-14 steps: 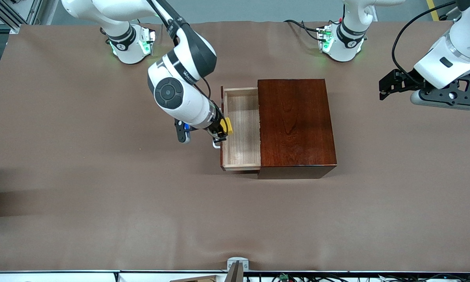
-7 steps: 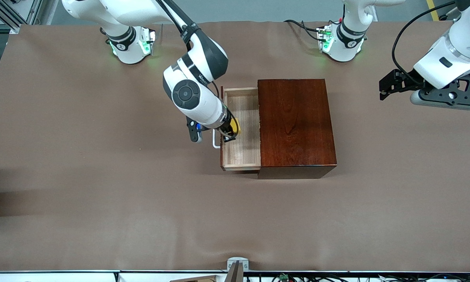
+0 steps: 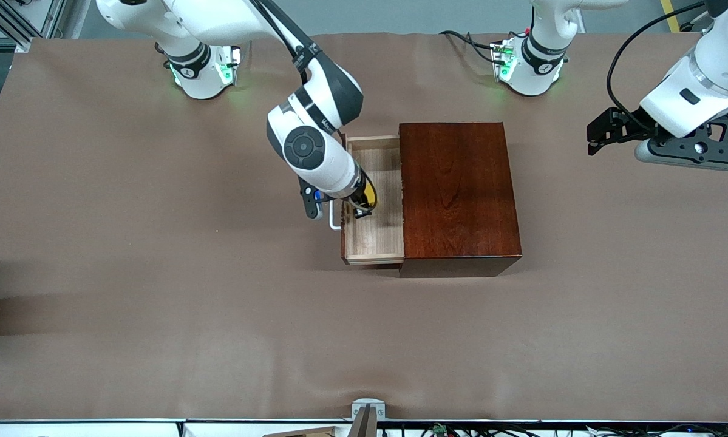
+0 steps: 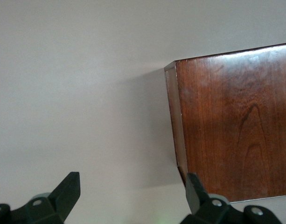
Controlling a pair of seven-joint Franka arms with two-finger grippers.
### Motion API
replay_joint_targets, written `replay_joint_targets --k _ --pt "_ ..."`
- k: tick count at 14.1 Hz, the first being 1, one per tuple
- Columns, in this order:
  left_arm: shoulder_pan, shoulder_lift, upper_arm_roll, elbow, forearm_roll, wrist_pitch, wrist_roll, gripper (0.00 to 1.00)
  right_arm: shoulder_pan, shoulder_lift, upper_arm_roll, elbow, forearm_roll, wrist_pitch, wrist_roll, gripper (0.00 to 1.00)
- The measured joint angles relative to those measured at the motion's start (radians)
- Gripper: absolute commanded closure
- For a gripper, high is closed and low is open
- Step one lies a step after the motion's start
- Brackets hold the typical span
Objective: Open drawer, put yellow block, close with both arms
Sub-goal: 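Lower the cube into the drawer and open the right gripper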
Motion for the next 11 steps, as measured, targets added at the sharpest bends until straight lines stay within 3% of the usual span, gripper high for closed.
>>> replay_joint_targets --k 2,3,5,6,11 --pt "0.000 0.000 0.000 0.000 0.000 0.000 0.000 0.00 0.007 0.005 0.000 -0.003 0.000 0.002 0.001 1.00" --pt "0.000 0.000 -0.001 0.000 0.000 0.000 0.000 0.00 0.008 0.006 0.000 -0.005 0.000 0.003 0.001 0.94" --pt "-0.002 0.000 -0.002 0.000 0.000 0.000 0.000 0.00 0.008 0.006 -0.001 -0.007 0.000 0.004 0.001 0.18" --pt "-0.002 0.000 -0.002 0.000 0.000 0.000 0.000 0.00 0.008 0.006 -0.001 -0.008 0.000 0.004 0.001 0.01" --pt "-0.002 0.000 -0.002 0.000 0.000 0.000 0.000 0.00 0.006 0.006 -0.015 -0.006 0.000 0.004 0.017 0.00"
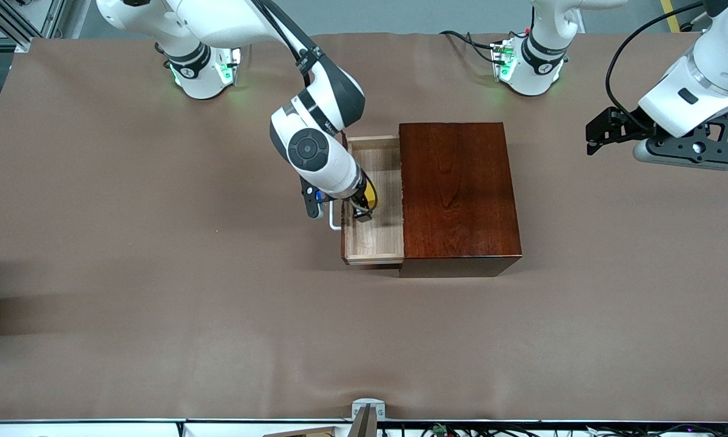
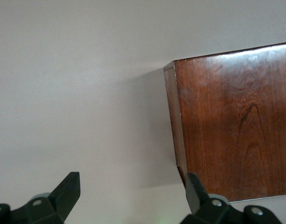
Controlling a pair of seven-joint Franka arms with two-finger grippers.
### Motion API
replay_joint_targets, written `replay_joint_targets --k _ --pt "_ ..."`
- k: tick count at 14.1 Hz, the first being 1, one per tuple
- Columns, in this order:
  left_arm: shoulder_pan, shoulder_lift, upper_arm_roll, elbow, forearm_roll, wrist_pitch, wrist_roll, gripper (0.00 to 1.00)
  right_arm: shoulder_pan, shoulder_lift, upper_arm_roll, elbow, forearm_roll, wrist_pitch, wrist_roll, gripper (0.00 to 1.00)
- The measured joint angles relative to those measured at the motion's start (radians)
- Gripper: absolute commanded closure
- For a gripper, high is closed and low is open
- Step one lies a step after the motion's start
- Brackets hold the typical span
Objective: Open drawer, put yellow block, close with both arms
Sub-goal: 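Lower the cube into the drawer and open the right gripper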
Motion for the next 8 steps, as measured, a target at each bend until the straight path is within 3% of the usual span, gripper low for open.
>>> replay_joint_targets --k 4,8 --pt "0.000 0.000 0.000 0.001 0.000 0.002 0.000 0.00 -0.036 -0.006 -0.015 0.093 0.000 -0.143 0.001 0.00" --pt "-0.013 0.000 -0.002 0.002 0.000 0.003 0.000 0.00 -0.181 -0.021 -0.019 0.228 0.000 -0.352 -0.005 0.00"
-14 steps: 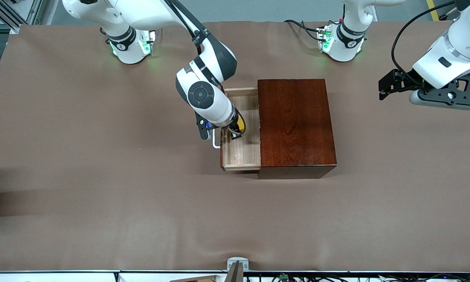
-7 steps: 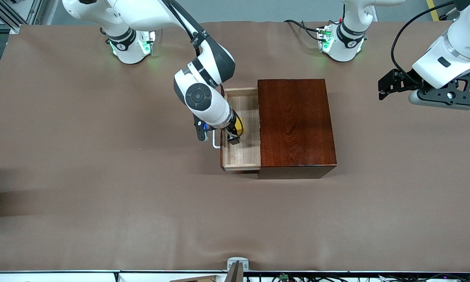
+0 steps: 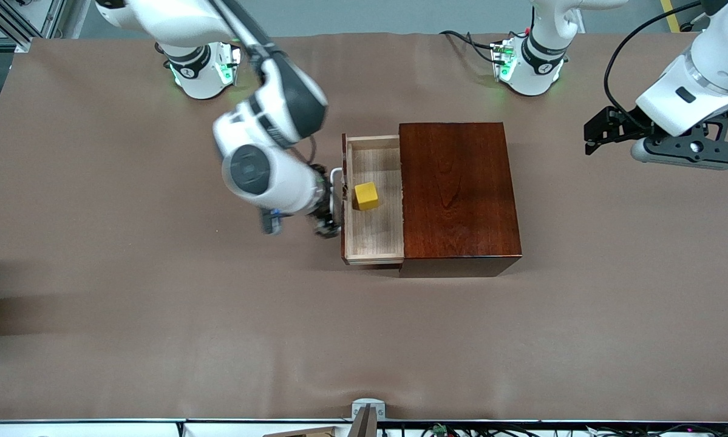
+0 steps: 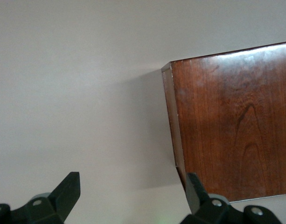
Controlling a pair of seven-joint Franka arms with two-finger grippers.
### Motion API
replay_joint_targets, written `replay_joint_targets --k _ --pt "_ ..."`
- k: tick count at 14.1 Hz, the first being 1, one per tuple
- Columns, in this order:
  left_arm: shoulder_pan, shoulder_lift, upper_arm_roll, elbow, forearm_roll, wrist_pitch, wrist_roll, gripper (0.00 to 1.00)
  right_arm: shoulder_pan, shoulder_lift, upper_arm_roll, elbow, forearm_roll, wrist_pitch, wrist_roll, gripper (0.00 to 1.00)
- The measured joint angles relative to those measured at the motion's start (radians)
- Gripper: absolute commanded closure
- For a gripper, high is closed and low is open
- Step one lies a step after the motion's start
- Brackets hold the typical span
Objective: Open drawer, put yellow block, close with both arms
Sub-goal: 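Withdraw the right gripper while the left gripper moves to the drawer front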
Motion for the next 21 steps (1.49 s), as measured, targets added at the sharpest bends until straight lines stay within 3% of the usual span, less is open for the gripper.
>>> replay_joint_targets --k 4,13,17,21 --pt "-0.021 0.007 -0.014 0.000 0.000 0.000 -0.002 0.00 -0.116 -0.025 0.000 0.086 0.000 -0.153 -0.215 0.00" --pt "-0.109 0.108 -0.085 0.026 0.000 0.011 -0.090 0.00 -0.421 -0.140 -0.006 0.098 0.000 -0.402 -0.831 0.00" --pt "-0.215 0.228 -0.098 0.160 -0.042 0.025 -0.323 0.00 -0.502 -0.191 -0.006 0.099 -0.023 -0.484 -1.066 0.00" --pt "-0.350 0.359 -0.104 0.259 -0.050 0.159 -0.720 0.00 -0.516 -0.265 0.000 0.101 -0.149 -0.548 -1.341 0.00"
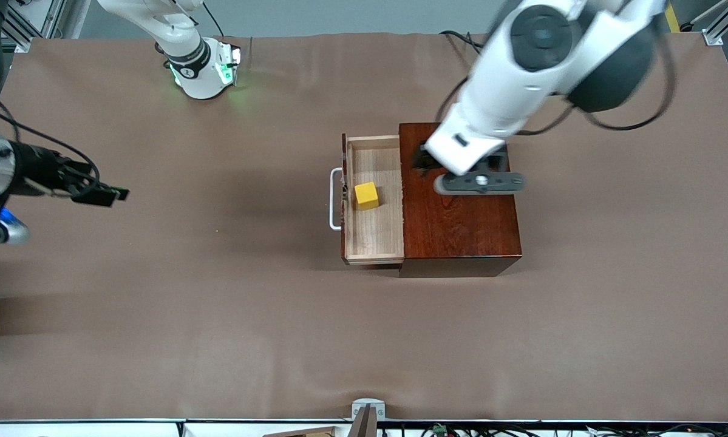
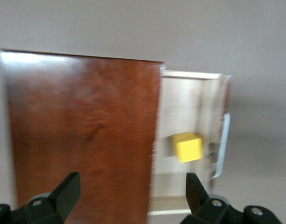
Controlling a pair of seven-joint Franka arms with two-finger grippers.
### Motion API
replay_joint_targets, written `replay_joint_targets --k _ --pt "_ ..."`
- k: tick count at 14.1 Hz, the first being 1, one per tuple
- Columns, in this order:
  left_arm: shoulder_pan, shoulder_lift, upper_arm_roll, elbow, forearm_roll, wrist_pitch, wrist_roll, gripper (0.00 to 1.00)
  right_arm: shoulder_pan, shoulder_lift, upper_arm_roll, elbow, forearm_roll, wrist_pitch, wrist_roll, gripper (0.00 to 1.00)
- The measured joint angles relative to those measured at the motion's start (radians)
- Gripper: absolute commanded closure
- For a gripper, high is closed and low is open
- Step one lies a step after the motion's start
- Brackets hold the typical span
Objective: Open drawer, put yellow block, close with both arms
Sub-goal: 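Withdraw the right gripper while the left gripper moves to the drawer front, then push the drawer into the box with the left gripper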
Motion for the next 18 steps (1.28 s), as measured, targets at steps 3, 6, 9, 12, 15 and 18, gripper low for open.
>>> replay_joint_targets --k 3,6,9,12,15,18 --pt "-0.090 0.057 -0.001 0.009 0.000 0.135 -0.228 0.00 0.002 -0.087 0.013 -0.010 -0.081 -0.041 -0.217 0.00" --pt "-0.176 0.123 0.000 0.011 0.000 0.317 -0.430 0.00 -0.008 -0.164 0.009 -0.080 -0.118 -0.042 -0.381 0.00" --pt "-0.264 0.210 0.002 0.012 0.000 0.549 -0.633 0.00 -0.017 -0.245 0.008 -0.215 -0.133 0.045 -0.440 0.00" --pt "-0.386 0.338 0.060 0.012 0.000 0.808 -0.785 0.00 -0.018 -0.335 0.009 -0.357 -0.147 0.150 -0.486 0.00" --pt "-0.569 0.452 0.233 0.026 0.000 0.942 -0.912 0.00 -0.027 -0.373 0.015 -0.401 -0.149 0.202 -0.569 0.00" --pt "-0.626 0.484 0.280 0.043 0.000 0.920 -1.013 0.00 -0.032 -0.375 0.016 -0.395 -0.149 0.224 -0.590 0.00"
